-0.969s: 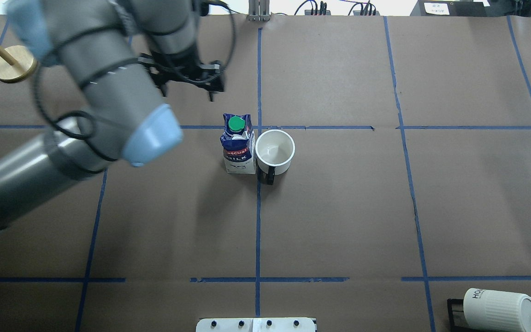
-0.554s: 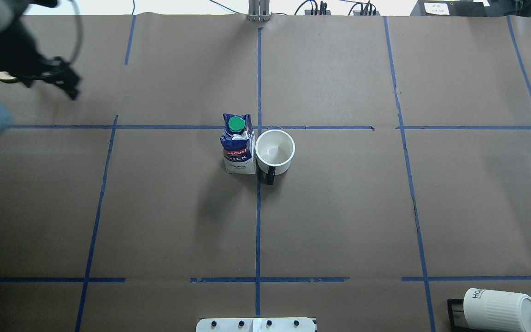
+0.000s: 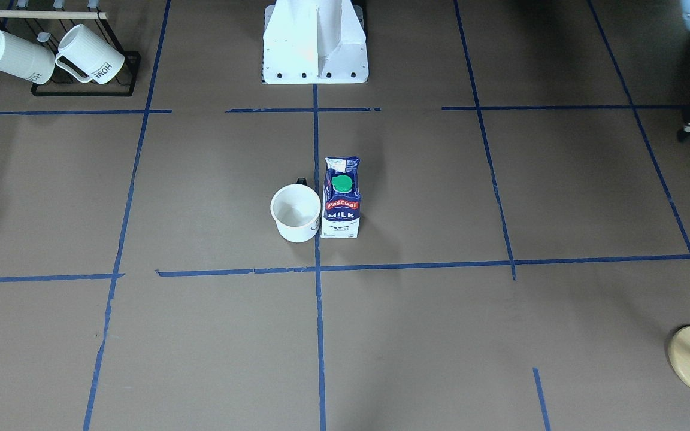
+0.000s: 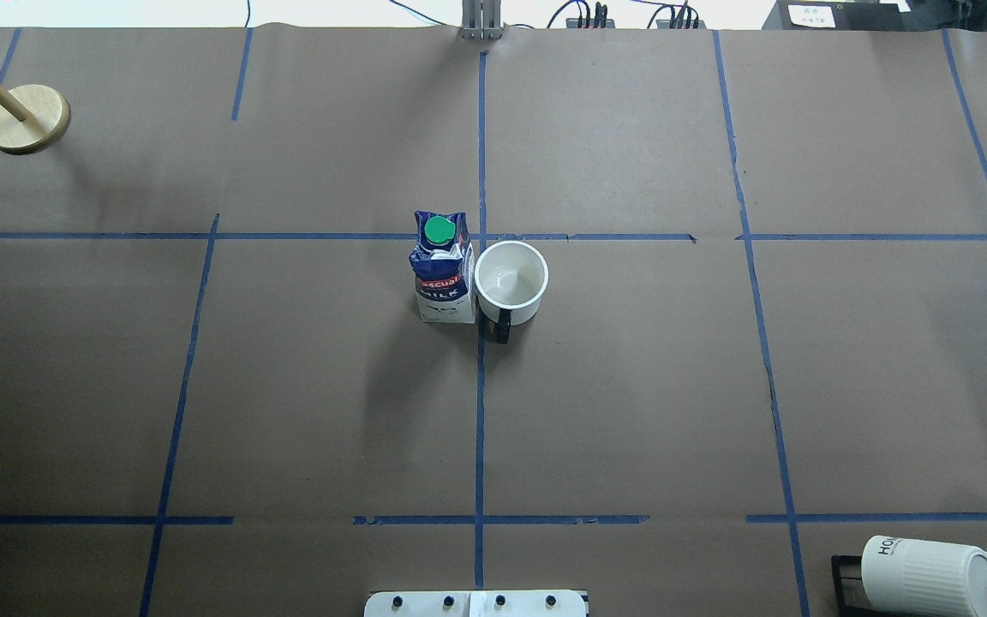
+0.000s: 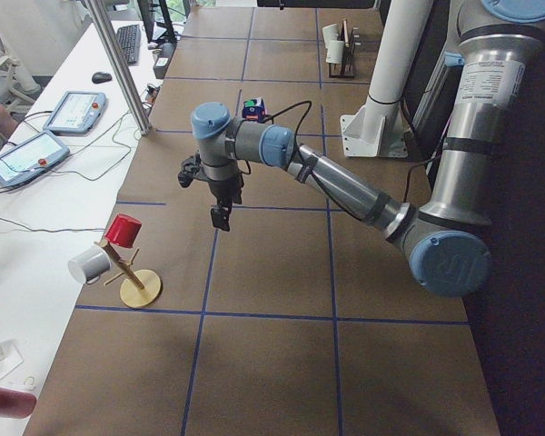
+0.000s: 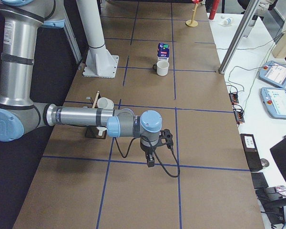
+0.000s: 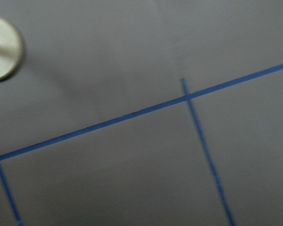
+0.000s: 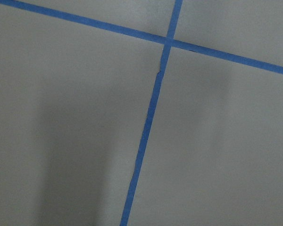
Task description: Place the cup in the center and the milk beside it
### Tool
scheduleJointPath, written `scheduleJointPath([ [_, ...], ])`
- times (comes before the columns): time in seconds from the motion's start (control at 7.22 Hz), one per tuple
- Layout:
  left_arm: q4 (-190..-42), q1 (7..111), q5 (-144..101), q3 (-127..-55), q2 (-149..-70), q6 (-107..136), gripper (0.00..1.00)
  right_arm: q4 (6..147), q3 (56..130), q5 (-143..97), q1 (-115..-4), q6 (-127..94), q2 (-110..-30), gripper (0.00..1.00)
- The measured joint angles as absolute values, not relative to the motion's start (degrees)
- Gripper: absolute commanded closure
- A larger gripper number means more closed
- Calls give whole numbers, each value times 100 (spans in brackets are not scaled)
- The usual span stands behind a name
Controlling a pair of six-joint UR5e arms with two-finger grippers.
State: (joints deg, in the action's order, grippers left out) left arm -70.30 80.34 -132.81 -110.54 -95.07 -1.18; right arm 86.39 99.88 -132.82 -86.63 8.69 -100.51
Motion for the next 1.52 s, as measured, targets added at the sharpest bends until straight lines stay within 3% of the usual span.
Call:
scheduleJointPath([
  [0.69, -9399, 8285, -13308, -10010, -7987, -565, 0, 8622, 10038, -13377, -8675, 748, -10064, 0],
  [1.52, -9493, 8644, -13732, -9890, -7969, -542, 0, 8622, 10025, -13377, -8675, 739, -10061, 0],
])
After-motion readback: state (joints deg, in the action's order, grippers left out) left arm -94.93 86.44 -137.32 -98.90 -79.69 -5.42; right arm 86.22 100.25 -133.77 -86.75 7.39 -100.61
